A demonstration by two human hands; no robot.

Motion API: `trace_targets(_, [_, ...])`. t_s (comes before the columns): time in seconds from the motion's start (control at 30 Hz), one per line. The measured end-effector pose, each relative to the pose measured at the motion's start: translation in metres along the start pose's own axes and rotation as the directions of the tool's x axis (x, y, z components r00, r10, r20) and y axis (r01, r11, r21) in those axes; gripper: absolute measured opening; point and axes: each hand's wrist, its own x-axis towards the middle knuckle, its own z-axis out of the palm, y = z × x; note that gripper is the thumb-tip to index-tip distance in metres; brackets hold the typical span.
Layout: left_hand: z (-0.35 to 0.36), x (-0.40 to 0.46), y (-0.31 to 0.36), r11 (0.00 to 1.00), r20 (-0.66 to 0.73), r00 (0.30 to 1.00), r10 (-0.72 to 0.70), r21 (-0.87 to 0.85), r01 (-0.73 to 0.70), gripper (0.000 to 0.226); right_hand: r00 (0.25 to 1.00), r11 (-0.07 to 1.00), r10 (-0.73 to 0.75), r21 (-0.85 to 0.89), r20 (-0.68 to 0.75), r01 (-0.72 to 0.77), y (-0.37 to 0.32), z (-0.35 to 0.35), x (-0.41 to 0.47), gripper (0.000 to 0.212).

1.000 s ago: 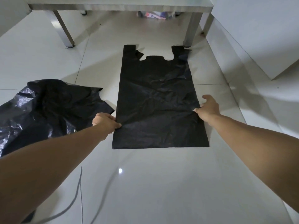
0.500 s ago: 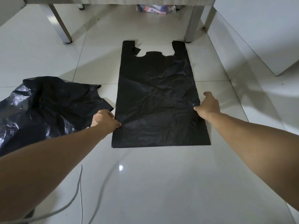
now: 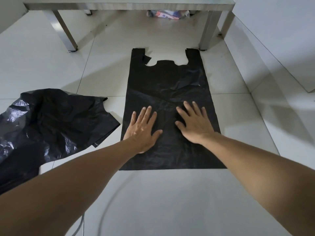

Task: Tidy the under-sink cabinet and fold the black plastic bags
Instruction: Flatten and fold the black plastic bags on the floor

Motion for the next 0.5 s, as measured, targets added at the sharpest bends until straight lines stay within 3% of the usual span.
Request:
trace_targets(0.23, [0.022, 0.021, -0.022, 0.995, 0.068, 0.992, -0.104, 0.011, 0.104, 0.085, 0.99, 0.99, 0.139, -0.011, 0.024, -0.139, 0.017, 0.026, 0.016, 0.072])
trace_targets(0.5, [0.028, 0.02, -0.031, 0.995, 0.002, 0.995, -0.099, 0.002, 0.099, 0.087, 0.991, 0.99, 0.121, -0.061, -0.066, -0.125, 0.029, 0.037, 0.015, 0.077])
